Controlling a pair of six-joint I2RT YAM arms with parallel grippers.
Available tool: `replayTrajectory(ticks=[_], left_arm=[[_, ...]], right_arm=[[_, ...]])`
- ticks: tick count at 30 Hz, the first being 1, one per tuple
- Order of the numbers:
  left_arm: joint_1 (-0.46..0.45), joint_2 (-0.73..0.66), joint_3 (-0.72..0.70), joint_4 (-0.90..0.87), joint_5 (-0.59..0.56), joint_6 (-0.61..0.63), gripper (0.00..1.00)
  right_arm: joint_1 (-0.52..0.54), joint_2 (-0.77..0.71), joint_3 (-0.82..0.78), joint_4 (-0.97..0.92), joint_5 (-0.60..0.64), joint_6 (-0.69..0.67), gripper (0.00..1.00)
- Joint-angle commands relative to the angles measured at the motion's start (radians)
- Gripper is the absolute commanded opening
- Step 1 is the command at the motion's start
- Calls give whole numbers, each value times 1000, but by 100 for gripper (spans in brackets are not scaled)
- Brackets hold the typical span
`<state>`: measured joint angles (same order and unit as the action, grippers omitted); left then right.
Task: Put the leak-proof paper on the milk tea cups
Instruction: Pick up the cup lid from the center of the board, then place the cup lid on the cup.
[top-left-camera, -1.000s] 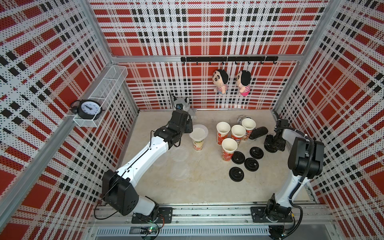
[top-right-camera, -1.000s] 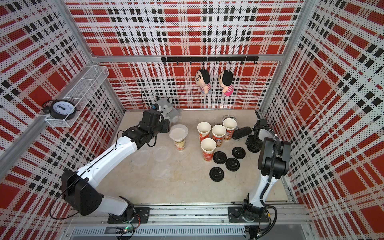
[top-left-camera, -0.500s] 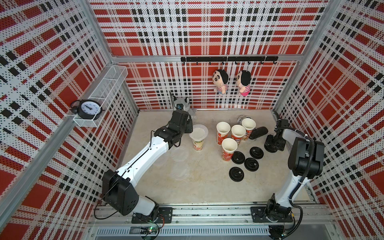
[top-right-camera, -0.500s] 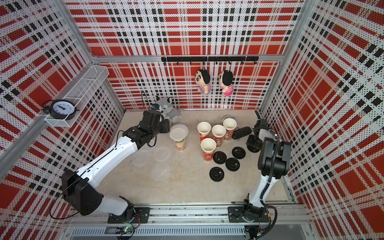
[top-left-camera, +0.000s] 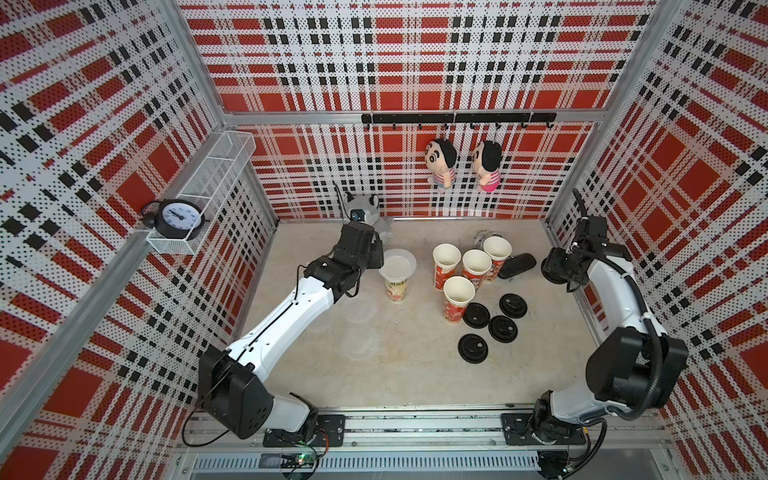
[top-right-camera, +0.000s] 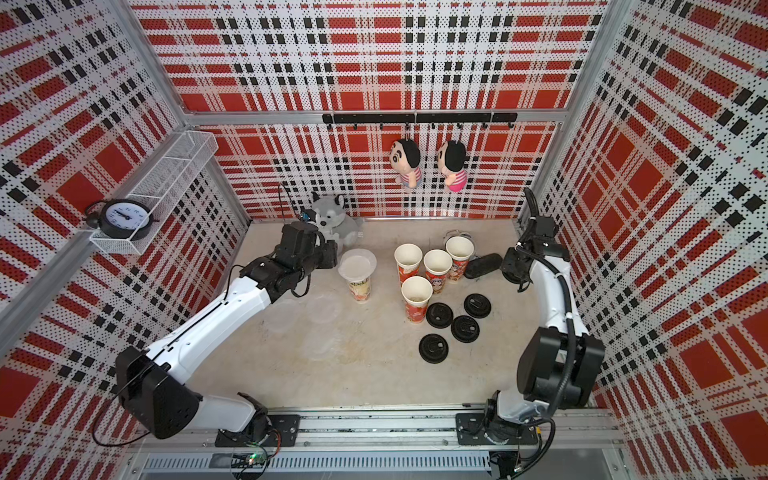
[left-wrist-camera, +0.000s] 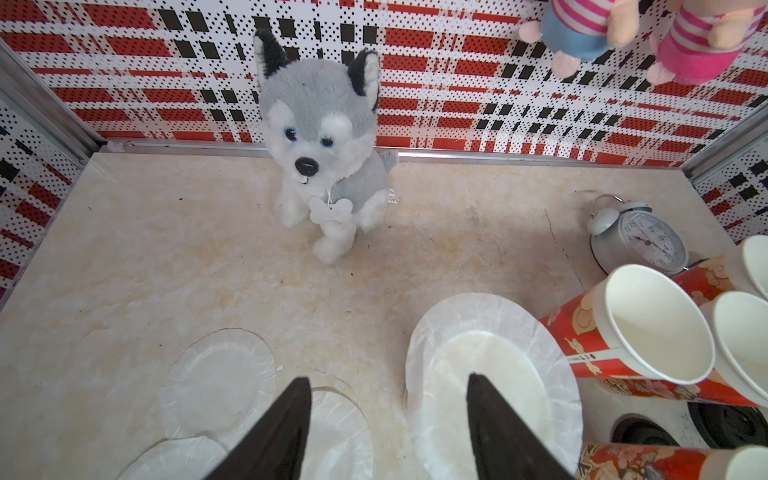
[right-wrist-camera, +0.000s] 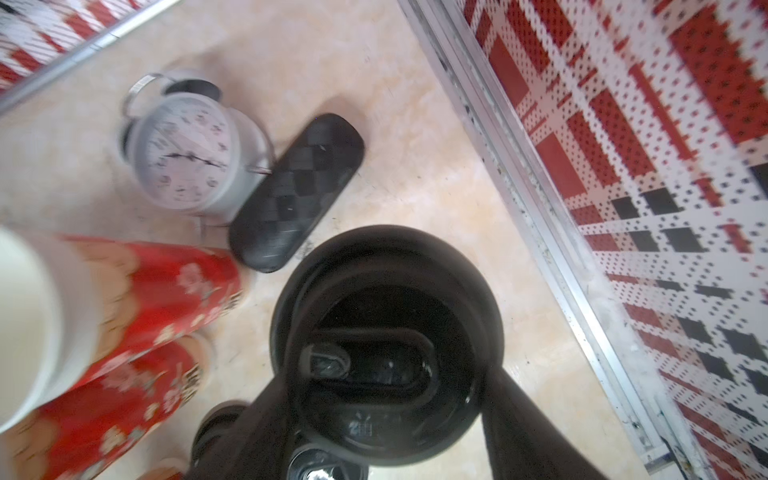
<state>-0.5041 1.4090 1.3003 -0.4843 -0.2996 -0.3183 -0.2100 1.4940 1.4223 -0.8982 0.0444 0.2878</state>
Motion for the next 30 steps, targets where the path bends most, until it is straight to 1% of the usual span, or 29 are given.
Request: replayTrajectory(ticks=[1,4,7,11,16,20,27,28,30], left_arm=[[18,-43,-15,-9,16,-9,63],[41,-66,-27,-19,17,-11,63],[64,-92,-44,-25,17,-13,63],[95,-122,-60,-42,18,-13,64],[116,-144,-80,-64,11,-20,64],[121,-155,-100,-72,4,-26,64],[128,-169,-121,-77,-8,-36,63],[130,-170,-125,-76,-9,-38,63],[133,-173,-132,-75,-9,-40,63]], right_arm=[[105,-67,59,-147,25,14,67],[223,-87,121,-208,51,36,67],[365,-68,204,-266,98,63,68],[563,12,342,-333,152,89,68],[751,150,528,-378,192,92,68],[844,275,684,-398,188,76,68],[945,471,916,-428,167,43,68],[957,497,944,-431,137,38,68],[977,544,986,-432,121,30,68]])
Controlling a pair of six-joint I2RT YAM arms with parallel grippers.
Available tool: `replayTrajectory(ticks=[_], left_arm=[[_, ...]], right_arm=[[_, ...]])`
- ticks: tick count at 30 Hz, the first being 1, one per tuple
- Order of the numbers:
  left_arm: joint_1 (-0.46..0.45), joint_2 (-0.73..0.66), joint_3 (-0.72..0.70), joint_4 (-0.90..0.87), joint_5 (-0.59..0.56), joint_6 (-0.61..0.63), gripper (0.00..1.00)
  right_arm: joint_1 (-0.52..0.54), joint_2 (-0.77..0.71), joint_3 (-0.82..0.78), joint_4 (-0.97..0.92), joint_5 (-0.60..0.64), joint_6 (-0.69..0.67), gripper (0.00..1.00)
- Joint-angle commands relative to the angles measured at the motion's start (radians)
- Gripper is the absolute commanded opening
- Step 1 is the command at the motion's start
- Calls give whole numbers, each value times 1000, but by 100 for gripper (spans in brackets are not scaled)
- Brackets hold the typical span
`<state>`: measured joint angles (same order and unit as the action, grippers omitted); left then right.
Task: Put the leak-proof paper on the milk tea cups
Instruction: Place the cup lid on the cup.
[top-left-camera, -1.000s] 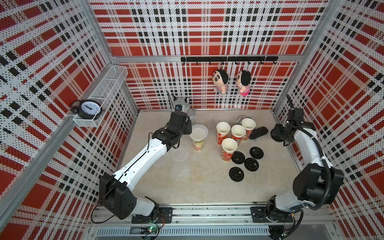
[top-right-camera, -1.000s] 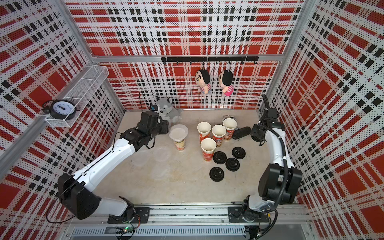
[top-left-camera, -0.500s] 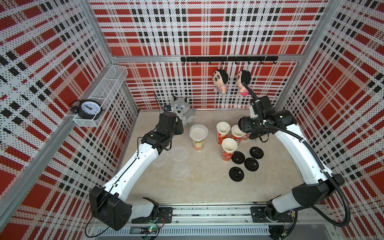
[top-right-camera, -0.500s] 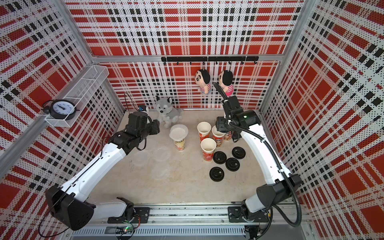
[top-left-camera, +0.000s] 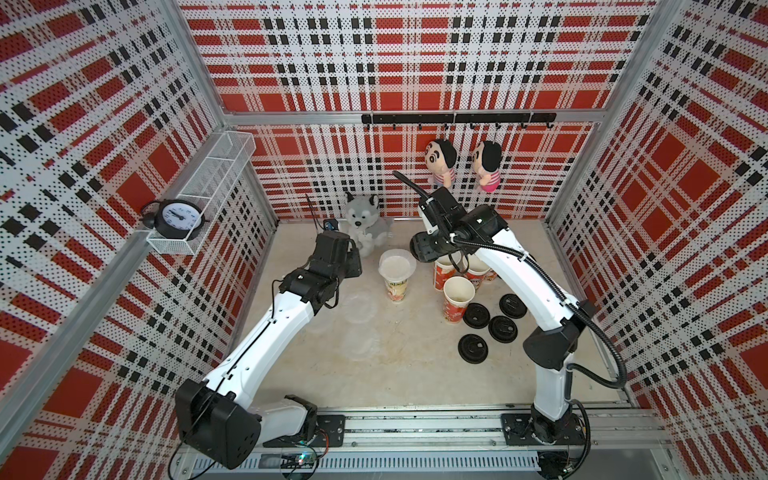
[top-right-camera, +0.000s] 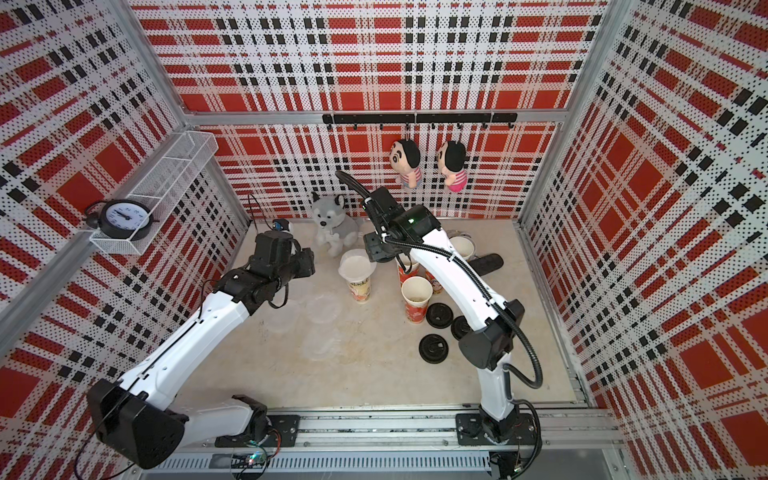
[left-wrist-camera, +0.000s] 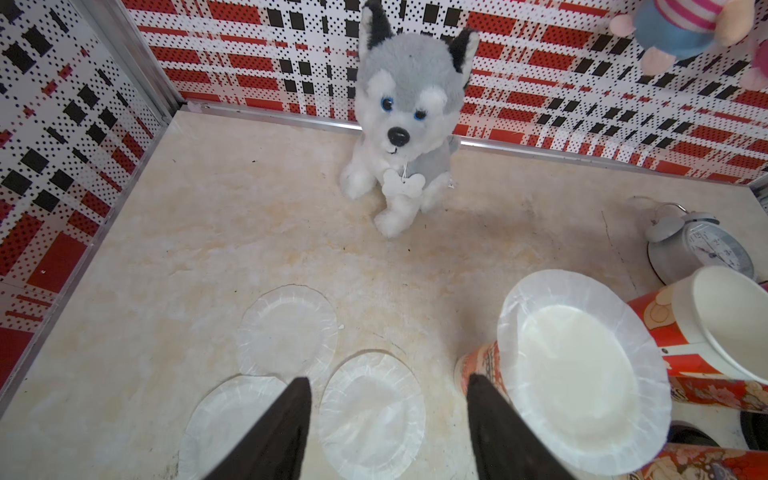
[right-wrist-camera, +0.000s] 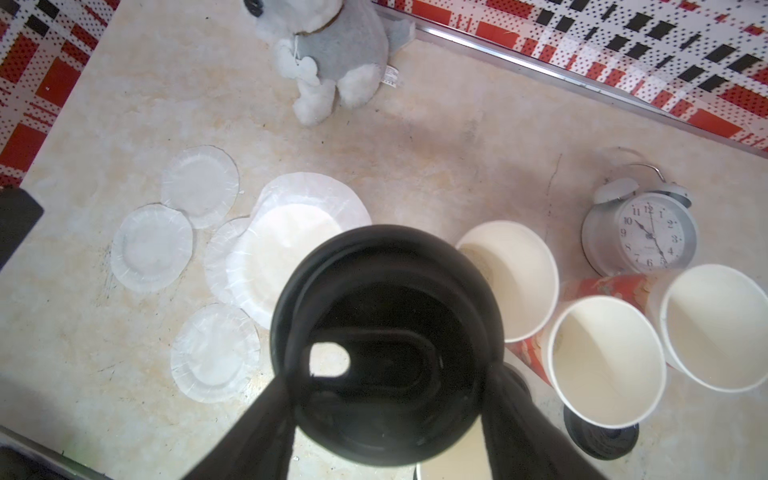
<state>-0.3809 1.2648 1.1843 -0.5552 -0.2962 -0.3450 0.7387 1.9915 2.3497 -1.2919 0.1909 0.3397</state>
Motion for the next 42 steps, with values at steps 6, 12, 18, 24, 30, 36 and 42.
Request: replayTrajectory(ticks=[6,12,18,24,30,36,42], left_arm=[[16,-33,-39,-2,-19,-12,63],[23,-45,-54,8,-17,-10,63],[36,-49,-62,15,-9,-5,63],[45,-52,-72,19,0,-1,63],[53,-58,-78,21,8,4,63],[61,-65,-84,20,12,9,62],[66,-70,-83,21,19,11,62]], right_arm=[[58,145,128,-34,-56,-27,68],[68,204,163,-28,-75,-24,68],[70,241,178,-32,-79,-22,68],[69,275,203,-35,-89,-21,68],[70,295,220,-32,-93,-22,68],[70,306,220,-35,-84,-22,69],[70,308,220,-36,-79,-21,70]])
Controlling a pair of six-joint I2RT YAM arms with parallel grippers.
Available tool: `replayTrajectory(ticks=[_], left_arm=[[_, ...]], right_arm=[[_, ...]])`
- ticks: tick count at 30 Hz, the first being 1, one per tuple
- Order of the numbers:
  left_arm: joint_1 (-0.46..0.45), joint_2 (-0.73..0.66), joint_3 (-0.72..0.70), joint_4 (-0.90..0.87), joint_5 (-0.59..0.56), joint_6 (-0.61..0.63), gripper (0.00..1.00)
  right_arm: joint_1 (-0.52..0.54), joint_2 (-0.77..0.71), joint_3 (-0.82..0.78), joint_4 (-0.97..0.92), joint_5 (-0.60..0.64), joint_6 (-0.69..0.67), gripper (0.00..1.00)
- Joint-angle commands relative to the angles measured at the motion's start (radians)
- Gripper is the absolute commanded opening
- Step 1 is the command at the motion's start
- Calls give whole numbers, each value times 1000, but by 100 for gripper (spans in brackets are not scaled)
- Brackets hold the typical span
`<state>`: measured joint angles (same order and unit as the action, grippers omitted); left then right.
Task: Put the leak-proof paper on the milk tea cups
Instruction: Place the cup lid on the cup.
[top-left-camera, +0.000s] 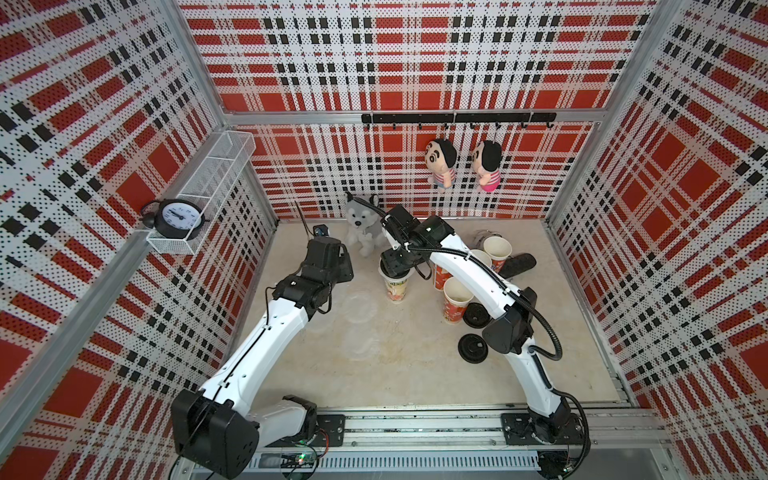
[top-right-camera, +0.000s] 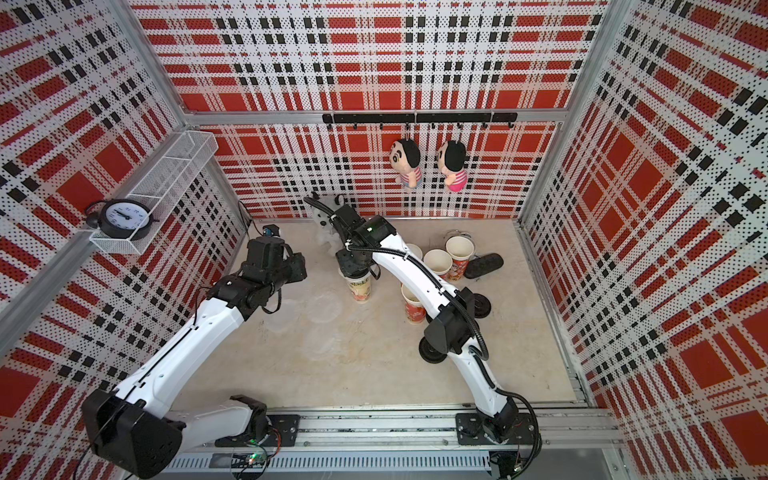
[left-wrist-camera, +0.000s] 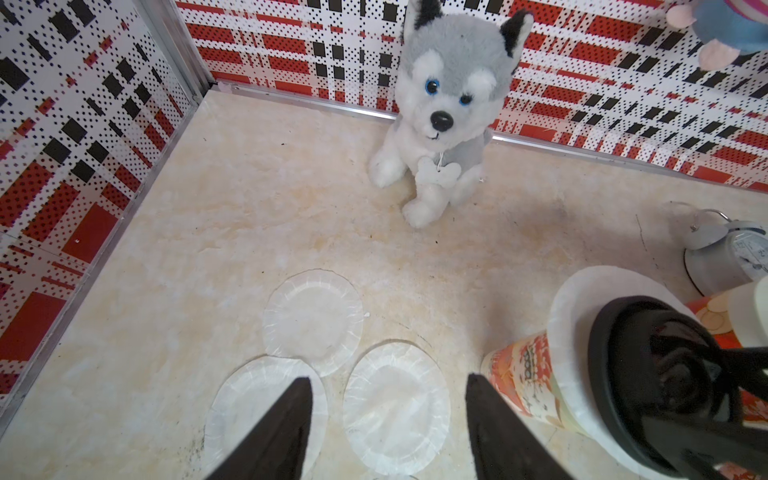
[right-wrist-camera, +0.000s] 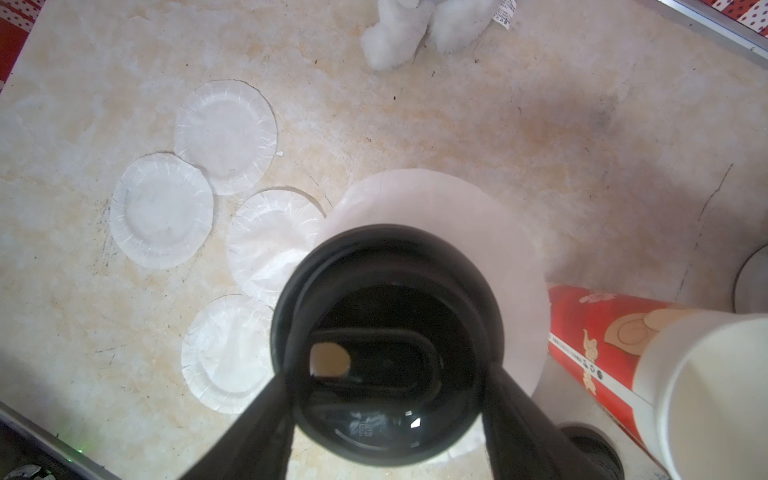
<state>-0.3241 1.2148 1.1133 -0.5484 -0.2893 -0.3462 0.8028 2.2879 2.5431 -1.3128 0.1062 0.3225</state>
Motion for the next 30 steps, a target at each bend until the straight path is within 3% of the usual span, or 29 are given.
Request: replayTrajectory(ticks=[1,30], left_arm=[[10,-21,-13,14,13,12,62],[16,-44,-26,15,22,18,62]], right_arm=[[6,12,26,-16,6,-4,70],[4,30,29,20,0,12,80]])
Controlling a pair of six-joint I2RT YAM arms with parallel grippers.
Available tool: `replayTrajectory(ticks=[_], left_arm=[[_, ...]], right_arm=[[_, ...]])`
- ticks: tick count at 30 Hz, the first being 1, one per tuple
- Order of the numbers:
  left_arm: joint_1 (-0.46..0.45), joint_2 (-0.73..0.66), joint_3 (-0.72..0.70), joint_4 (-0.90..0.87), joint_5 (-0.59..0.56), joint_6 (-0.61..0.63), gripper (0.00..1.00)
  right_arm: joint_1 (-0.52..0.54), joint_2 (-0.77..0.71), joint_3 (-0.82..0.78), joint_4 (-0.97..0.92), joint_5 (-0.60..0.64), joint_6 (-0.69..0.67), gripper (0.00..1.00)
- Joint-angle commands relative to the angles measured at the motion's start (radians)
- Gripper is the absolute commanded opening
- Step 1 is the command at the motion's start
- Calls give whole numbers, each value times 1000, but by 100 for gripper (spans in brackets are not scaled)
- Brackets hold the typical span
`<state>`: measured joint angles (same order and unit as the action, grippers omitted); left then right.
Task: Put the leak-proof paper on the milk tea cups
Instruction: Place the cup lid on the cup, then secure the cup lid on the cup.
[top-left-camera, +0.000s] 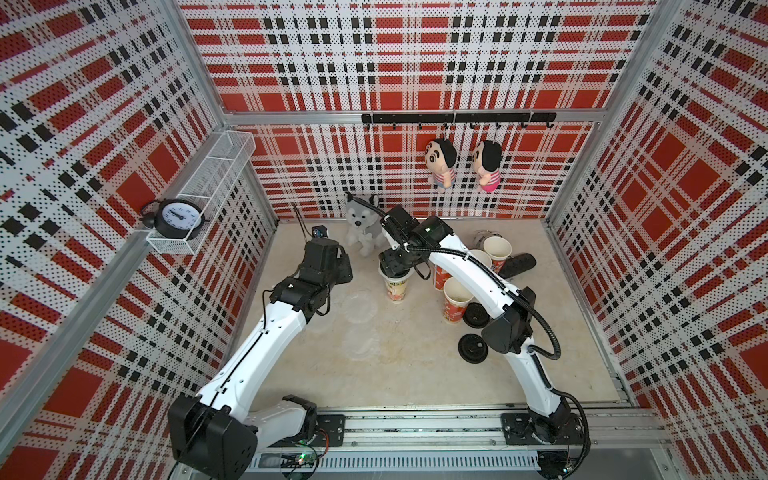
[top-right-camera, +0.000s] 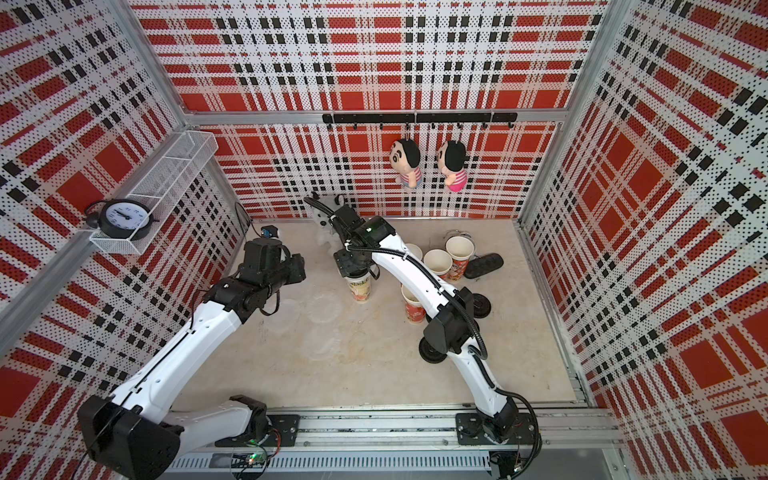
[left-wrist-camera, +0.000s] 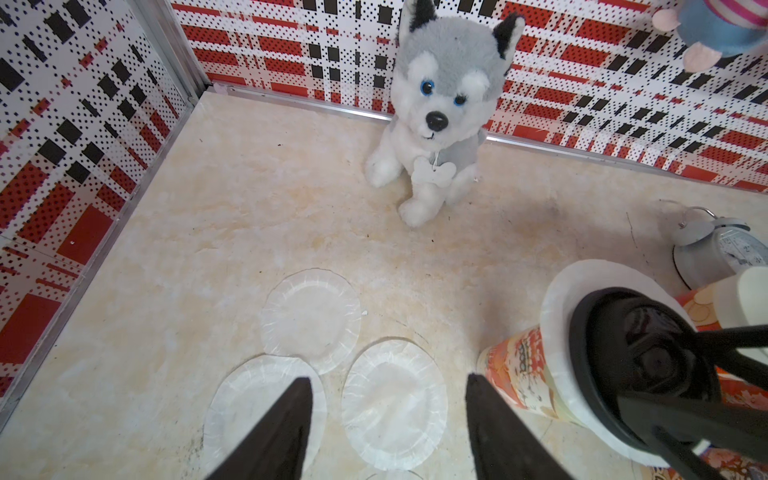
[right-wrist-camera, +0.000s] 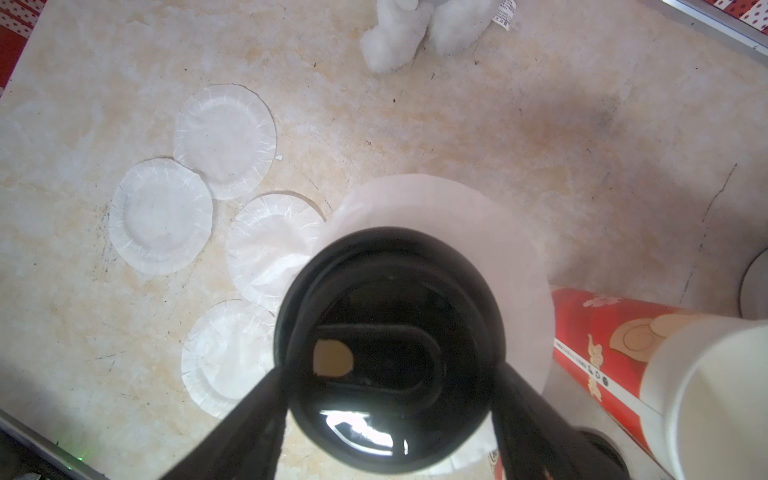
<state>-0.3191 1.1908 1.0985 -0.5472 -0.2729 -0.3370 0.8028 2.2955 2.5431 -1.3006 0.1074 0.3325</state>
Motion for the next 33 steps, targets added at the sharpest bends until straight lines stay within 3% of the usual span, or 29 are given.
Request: replayTrajectory(ticks=[1,12,18,27,33], left_arm=[[11,-19,-11,13,6,9,62],[11,-21,-5,12,16,12,62],[3,5,55,-24,47,30,62],[-114,141,267,-176,115,115,68],[-147,264,391,-327,205,169,70]], right_arm=[[4,22,30,9,-3,2,81],[4,-3,31,25,-1,14,82],[-6,-115,3,96,-4,53,82],[-146,-488,-497,328,-19,156,80],[-166,-560,-634,316,34,144,79]])
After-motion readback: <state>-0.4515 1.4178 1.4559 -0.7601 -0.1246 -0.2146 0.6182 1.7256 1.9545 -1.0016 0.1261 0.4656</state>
